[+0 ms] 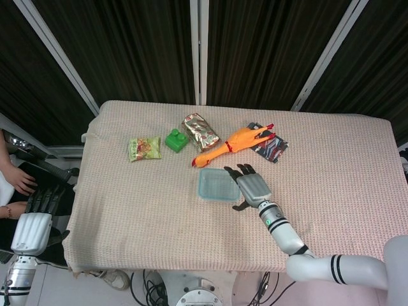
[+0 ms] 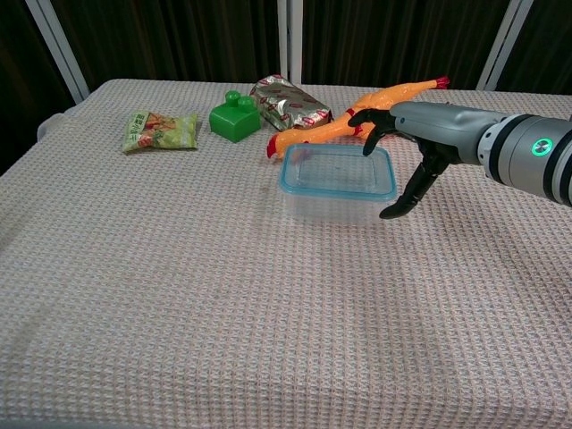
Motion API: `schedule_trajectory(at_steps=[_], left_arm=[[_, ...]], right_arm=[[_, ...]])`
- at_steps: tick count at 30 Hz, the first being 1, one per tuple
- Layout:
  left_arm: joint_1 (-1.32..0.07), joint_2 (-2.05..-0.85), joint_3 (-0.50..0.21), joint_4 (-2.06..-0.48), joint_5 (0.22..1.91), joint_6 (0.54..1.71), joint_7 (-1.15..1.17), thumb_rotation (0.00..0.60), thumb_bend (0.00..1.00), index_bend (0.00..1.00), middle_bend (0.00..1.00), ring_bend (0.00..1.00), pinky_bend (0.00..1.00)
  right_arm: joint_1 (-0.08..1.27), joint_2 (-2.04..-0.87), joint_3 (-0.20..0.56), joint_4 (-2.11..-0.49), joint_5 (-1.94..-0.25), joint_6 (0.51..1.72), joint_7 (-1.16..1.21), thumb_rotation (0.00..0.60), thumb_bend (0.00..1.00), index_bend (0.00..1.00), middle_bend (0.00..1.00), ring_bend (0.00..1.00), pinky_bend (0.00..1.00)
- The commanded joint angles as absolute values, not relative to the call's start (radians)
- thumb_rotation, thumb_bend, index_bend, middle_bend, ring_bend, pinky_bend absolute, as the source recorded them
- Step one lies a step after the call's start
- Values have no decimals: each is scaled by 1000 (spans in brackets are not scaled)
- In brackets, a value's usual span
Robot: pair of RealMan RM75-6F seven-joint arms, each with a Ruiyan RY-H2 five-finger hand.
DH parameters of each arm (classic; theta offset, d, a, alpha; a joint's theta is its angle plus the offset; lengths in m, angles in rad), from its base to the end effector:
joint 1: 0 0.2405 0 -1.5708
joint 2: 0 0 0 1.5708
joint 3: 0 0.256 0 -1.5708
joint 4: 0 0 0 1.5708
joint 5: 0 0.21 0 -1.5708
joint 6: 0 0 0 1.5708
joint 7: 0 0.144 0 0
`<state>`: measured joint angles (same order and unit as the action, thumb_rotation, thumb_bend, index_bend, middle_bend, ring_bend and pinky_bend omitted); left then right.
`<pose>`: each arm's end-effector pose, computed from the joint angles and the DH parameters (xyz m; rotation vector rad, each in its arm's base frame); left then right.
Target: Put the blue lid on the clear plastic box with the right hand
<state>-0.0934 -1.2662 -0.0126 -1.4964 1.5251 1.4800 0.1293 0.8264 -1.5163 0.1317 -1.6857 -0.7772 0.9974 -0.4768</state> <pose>-0.3172 0.1764 0.1142 -1.4676 -0.8420 -0.8257 -0.1288 -0.3213 -0.0247 1.8605 -1.1729 0.8112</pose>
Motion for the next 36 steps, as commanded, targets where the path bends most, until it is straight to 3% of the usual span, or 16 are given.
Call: schedule_trajectory(at_steps=[1, 24, 36], left_arm=[[-93, -1268, -12, -1495, 1523, 1478, 128, 600, 30, 48, 10, 0, 4], [-96, -1279, -11, -1467, 1518, 1468, 101, 600, 30, 48, 9, 0, 4], [-99, -1271, -18, -1475, 1524, 1478, 104, 600, 30, 48, 9, 0, 4]], right_arm=[[829, -1522, 130, -1680, -774, 994, -484, 600, 0, 0, 218, 0, 0], [826, -1559, 128, -1660, -767, 1003, -504, 600, 0, 0, 226, 0, 0], [780, -1460, 130, -1831, -910, 1135, -533, 600, 0, 0, 211, 0, 0]])
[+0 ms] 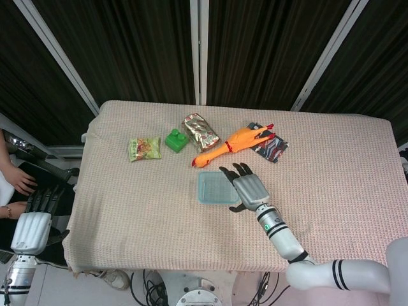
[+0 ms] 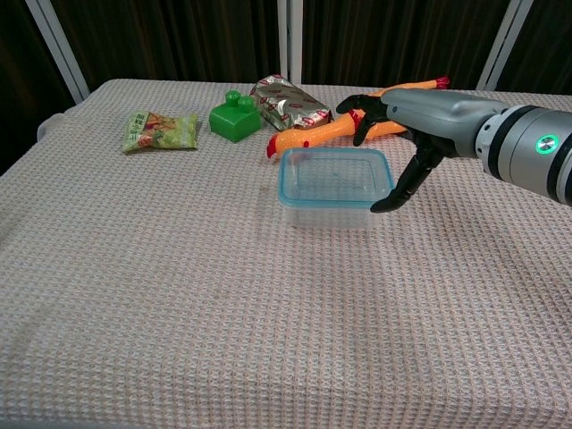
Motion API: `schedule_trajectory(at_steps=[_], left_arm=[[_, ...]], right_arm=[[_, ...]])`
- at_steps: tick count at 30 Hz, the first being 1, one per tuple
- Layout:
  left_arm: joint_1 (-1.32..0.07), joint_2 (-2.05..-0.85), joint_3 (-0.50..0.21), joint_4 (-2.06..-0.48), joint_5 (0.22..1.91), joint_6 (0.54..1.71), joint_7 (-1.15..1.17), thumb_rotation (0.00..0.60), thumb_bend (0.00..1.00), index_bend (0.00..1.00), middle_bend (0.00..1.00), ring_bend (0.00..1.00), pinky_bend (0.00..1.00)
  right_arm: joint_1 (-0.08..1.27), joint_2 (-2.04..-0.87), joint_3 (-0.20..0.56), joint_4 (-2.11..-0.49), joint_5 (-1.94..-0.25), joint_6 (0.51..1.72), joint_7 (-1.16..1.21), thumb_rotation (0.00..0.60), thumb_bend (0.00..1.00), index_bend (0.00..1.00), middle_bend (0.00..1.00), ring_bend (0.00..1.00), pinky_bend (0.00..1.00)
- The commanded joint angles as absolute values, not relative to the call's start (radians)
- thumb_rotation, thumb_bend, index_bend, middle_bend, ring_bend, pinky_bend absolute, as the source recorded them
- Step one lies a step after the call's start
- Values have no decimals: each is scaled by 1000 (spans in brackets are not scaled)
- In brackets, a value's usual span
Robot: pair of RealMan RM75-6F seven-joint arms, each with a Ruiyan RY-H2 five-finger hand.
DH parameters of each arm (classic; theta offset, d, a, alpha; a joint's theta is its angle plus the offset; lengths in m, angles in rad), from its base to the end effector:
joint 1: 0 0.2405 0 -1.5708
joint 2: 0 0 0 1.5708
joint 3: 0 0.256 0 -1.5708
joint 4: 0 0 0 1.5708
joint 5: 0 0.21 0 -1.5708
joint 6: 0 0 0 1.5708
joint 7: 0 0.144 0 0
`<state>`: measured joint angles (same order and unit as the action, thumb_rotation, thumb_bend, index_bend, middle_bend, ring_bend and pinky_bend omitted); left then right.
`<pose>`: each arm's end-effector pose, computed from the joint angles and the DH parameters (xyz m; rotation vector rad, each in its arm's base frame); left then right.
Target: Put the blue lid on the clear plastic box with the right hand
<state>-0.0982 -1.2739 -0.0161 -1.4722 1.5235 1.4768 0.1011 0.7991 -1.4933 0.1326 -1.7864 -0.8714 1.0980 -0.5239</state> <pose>-0.3205 0.1790 0.1140 -1.4628 -0.8490 -0.8369 -0.1108 -0.3077 -0.0085 1.8625 -1.0721 0.9049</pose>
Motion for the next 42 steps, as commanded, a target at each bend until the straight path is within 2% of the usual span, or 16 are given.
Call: schedule_trajectory(at_steps=[1, 8, 17, 26, 42], left_arm=[[-100, -1269, -19, -1478, 1525, 1478, 107, 600, 30, 48, 9, 0, 4], [-107, -1261, -21, -1502, 1535, 1482, 129, 600, 30, 48, 10, 0, 3], [-97, -1261, -13, -1519, 1536, 1492, 148, 600, 30, 48, 9, 0, 4], [-90, -1260, -11, -1516, 1534, 1498, 142, 600, 30, 48, 9, 0, 4], [-91, -1270, -12, -1493, 1532, 1492, 121, 600, 30, 48, 10, 0, 4]], right_arm=[[774, -1450, 129, -1845, -922, 1145, -533, 600, 0, 0, 209, 0, 0], [793, -1436, 140, -1868, -904, 1106, -557, 600, 0, 0, 189, 0, 0], [916, -1563, 193, -1713, -715, 978, -622, 600, 0, 0, 183, 0, 0], [963, -1620, 194, -1656, -671, 964, -641, 600, 0, 0, 185, 0, 0], [983, -1649, 172, -1629, -627, 975, -648, 600, 0, 0, 221, 0, 0]])
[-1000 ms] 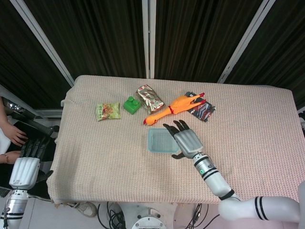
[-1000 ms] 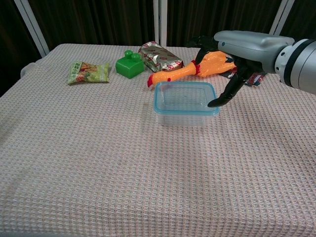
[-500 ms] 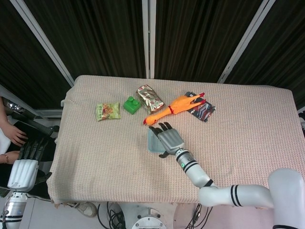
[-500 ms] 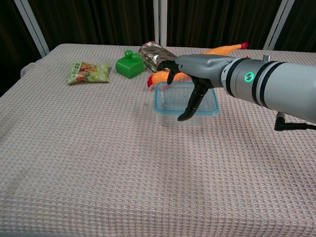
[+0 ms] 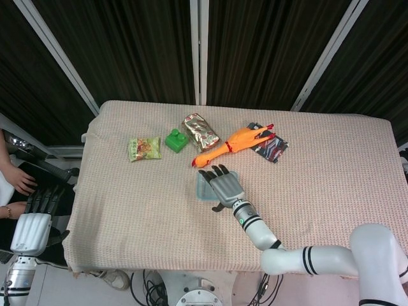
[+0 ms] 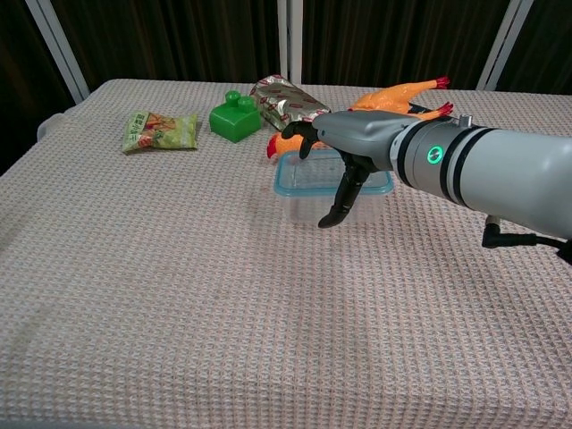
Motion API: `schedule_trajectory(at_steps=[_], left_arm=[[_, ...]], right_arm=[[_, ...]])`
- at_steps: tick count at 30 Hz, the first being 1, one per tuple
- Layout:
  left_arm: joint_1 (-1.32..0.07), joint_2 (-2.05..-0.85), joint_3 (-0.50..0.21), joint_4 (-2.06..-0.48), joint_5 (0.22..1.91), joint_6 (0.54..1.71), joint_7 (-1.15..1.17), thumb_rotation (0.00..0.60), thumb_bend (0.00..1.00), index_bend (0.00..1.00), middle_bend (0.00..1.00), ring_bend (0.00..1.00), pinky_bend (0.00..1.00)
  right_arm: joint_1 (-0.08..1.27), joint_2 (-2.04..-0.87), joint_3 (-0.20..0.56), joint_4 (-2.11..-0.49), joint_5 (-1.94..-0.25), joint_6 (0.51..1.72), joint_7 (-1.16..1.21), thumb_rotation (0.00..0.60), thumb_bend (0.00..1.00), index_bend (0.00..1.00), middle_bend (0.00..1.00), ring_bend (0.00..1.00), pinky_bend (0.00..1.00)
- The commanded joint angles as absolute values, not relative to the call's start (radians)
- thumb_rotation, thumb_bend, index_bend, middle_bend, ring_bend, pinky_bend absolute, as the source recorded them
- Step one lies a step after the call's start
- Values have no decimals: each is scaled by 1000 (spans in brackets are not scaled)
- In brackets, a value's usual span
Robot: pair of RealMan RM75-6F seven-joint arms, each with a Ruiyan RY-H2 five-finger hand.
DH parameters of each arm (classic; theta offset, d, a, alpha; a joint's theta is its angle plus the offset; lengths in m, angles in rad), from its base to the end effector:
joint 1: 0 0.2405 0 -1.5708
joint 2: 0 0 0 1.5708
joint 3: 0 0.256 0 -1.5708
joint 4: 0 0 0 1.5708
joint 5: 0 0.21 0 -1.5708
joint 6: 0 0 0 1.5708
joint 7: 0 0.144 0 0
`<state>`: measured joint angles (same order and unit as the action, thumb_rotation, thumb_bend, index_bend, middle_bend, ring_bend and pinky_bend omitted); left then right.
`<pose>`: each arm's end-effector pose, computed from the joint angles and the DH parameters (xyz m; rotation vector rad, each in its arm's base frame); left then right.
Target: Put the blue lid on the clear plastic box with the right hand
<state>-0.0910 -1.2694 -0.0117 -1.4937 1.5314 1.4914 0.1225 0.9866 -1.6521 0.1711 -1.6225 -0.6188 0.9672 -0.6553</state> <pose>-0.3164 0.1755 0.1145 -1.4627 -0.8390 -0.8391 -0.0743 -0.3267 -0.0663 1.9967 -1.0871 0.7568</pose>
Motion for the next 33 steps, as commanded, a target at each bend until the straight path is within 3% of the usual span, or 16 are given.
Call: schedule_trajectory(at_steps=[1, 8, 15, 20, 26, 33], left_arm=[[-91, -1270, -12, -1492, 1532, 1492, 120, 600, 30, 48, 10, 0, 4], [-92, -1270, -15, -1488, 1540, 1501, 111, 600, 30, 48, 10, 0, 4], [-97, -1264, -24, -1492, 1544, 1508, 110, 600, 30, 48, 10, 0, 3], [-109, -1256, -29, -1515, 1553, 1503, 135, 600, 30, 48, 9, 0, 3], [-115, -1241, -30, -1560, 1558, 1500, 191, 600, 30, 48, 10, 0, 0], [-108, -1230, -25, -1606, 1561, 1511, 239, 600, 30, 48, 9, 0, 0]], right_arm=[[979, -1644, 172, -1635, -636, 982, -642, 600, 0, 0, 220, 0, 0], [880, -1517, 142, -1779, -769, 1113, -580, 600, 0, 0, 182, 0, 0], [654, -1305, 16, -1893, -1029, 1305, -383, 600, 1, 0, 107, 0, 0], [478, -1191, -92, -1862, -1256, 1454, -178, 600, 13, 0, 20, 0, 0], [294, -1129, -178, -1770, -1428, 1628, 4, 600, 17, 0, 8, 0, 0], [175, -1120, -195, -1678, -1490, 1700, 122, 600, 18, 0, 7, 0, 0]])
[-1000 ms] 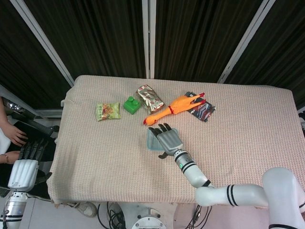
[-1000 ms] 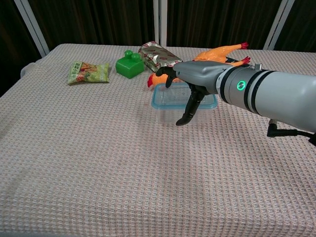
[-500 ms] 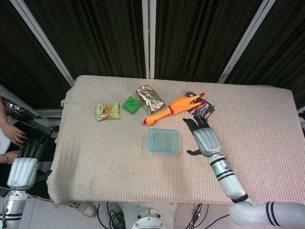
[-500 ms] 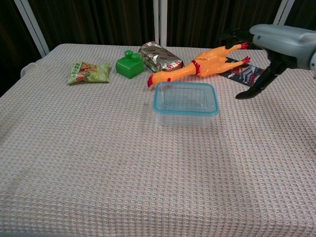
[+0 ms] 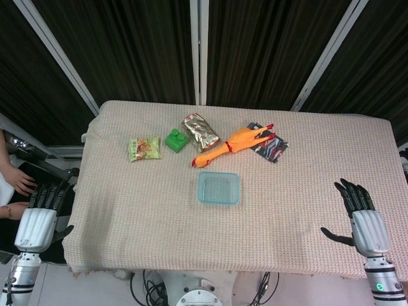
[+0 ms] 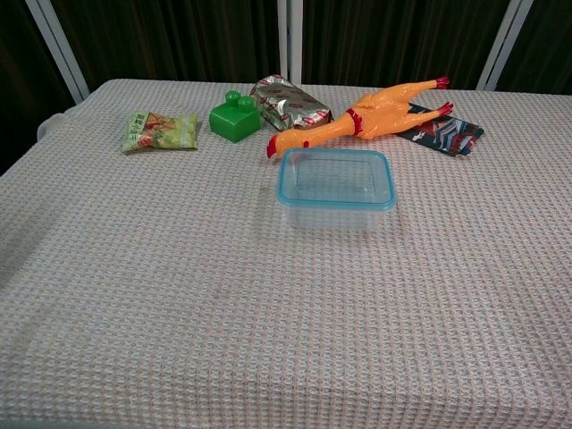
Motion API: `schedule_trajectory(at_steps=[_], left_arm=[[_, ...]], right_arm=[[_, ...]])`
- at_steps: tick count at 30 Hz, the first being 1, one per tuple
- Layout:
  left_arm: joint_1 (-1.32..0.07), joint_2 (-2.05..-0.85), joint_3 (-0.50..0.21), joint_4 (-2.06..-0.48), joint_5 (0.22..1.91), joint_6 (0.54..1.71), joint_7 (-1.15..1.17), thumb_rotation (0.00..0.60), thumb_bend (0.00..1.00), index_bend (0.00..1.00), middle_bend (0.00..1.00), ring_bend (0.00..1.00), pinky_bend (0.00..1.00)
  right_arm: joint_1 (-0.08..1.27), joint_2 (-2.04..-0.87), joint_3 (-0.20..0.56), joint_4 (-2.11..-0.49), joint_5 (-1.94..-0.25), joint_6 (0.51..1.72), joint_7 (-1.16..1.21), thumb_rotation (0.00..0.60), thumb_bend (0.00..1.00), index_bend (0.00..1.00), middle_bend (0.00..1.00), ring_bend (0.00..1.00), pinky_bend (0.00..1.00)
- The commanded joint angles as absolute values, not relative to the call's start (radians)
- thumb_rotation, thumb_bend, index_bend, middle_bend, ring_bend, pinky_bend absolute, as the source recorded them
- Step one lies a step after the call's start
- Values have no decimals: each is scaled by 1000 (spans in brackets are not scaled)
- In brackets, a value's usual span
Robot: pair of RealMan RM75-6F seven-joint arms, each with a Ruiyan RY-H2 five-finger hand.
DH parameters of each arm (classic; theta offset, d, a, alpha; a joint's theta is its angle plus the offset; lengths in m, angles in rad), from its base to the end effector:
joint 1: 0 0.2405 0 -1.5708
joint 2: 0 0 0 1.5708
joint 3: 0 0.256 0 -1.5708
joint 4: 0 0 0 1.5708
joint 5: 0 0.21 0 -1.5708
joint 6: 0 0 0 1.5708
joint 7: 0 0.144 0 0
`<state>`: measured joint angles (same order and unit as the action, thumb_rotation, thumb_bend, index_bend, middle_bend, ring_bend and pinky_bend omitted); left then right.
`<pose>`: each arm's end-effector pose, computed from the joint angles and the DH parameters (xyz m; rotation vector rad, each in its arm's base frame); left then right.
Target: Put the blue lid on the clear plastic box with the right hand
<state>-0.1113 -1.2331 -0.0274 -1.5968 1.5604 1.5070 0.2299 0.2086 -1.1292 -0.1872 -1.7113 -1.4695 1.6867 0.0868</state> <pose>-0.2903 0.1830 0.1209 -1.4915 -0.7561 -0.8607 -0.2842 -0.1663 0.1487 1.3760 -1.0146 1.0744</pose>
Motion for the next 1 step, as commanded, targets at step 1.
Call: schedule_trajectory(at_steps=[1], left_arm=[[-106, -1230, -25, -1608, 1560, 1513, 242, 600, 30, 48, 9, 0, 0]], right_arm=[[170, -1120, -191, -1672, -1493, 1697, 126, 600, 18, 0, 8, 0, 0]])
